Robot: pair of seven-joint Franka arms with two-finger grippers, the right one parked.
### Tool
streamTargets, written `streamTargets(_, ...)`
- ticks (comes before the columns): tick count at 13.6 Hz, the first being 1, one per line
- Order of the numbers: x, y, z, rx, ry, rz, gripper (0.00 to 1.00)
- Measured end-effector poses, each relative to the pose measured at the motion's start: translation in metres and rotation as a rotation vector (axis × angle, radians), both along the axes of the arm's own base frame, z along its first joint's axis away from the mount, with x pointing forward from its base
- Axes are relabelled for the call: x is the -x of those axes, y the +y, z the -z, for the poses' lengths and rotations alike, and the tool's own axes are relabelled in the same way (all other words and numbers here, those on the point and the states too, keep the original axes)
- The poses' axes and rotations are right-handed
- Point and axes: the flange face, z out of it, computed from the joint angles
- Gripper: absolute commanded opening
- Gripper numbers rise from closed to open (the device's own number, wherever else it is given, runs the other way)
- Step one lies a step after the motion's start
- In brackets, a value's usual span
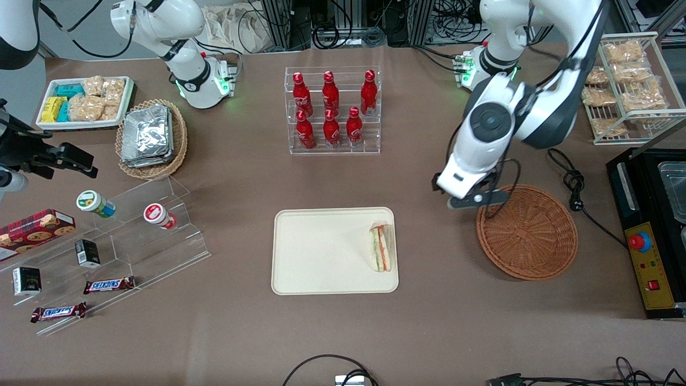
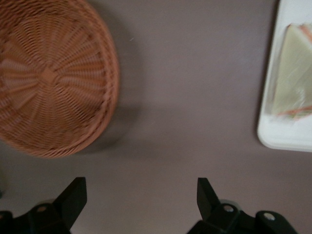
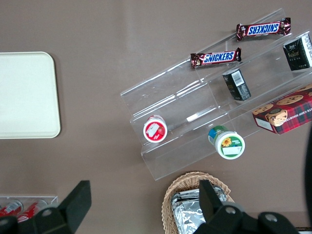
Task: Place sandwich from basket to tray
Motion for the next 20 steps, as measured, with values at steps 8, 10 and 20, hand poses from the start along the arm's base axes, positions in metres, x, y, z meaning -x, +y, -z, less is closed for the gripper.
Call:
streamTargets(8, -0.035, 0.171, -0.105, 0.059, 0.057, -0.114, 1.0)
streamTargets(10, -0.04, 0.18, -0.128, 0.063, 0.032, -0.128, 1.0)
streamTargets(20, -0.062, 0.178, -0.145, 0.079, 0.042, -0.113, 1.0)
